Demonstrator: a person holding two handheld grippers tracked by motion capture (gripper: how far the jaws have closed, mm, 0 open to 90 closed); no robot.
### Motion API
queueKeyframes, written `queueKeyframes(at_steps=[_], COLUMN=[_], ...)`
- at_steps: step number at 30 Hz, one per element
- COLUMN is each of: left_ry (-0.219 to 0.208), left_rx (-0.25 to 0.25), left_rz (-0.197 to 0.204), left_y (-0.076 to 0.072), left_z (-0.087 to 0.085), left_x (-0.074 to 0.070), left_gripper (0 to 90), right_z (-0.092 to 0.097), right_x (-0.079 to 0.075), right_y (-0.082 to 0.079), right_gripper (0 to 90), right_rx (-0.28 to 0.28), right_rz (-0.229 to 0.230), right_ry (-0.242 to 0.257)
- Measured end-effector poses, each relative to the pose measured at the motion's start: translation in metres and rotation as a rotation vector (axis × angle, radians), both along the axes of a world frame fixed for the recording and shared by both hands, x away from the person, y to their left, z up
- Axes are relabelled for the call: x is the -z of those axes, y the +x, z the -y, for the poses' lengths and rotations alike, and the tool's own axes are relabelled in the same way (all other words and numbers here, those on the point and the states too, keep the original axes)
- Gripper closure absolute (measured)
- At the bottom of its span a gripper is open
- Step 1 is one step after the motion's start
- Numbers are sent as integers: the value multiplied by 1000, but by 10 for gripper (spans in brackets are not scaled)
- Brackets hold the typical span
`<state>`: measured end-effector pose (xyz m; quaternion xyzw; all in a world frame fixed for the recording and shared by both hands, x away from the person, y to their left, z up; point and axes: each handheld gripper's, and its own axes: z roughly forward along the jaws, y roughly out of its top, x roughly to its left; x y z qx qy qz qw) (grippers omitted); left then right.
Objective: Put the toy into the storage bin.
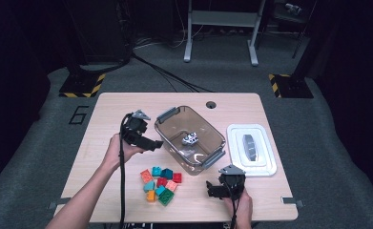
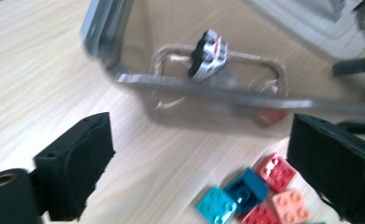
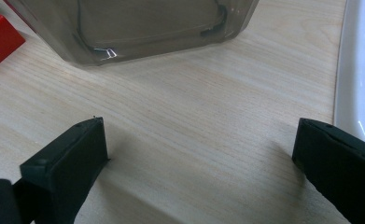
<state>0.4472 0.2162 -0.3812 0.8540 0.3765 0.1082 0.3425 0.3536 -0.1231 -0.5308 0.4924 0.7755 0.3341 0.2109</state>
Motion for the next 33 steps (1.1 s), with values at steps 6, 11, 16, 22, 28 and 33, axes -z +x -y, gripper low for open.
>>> queueKeyframes(at_steps=[6,11,16,22,28,33], left_ry=[41,68,94,112,149,170], left_rx=[-25,-38,-53,-62,-72,-89], left_rz=[1,-31,-51,-76,-97,-107], left_y=[-15,-26,-35,-42,-46,-46], left_z=[-18,-22,-22,-23,-25,-32], left_x=[21,48,71,93,107,113], left_gripper=[32,32,37,44,55,59], right_z=[0,0,0,0,0,0], right_x=[0,0,0,0,0,0], right_y=[0,0,0,0,0,0], right_gripper=[26,26,26,26,26,26], right_rx=[1,1,1,1,1,1], right_rz=[0,0,0,0,0,0], right_ry=[0,0,1,0,1,0])
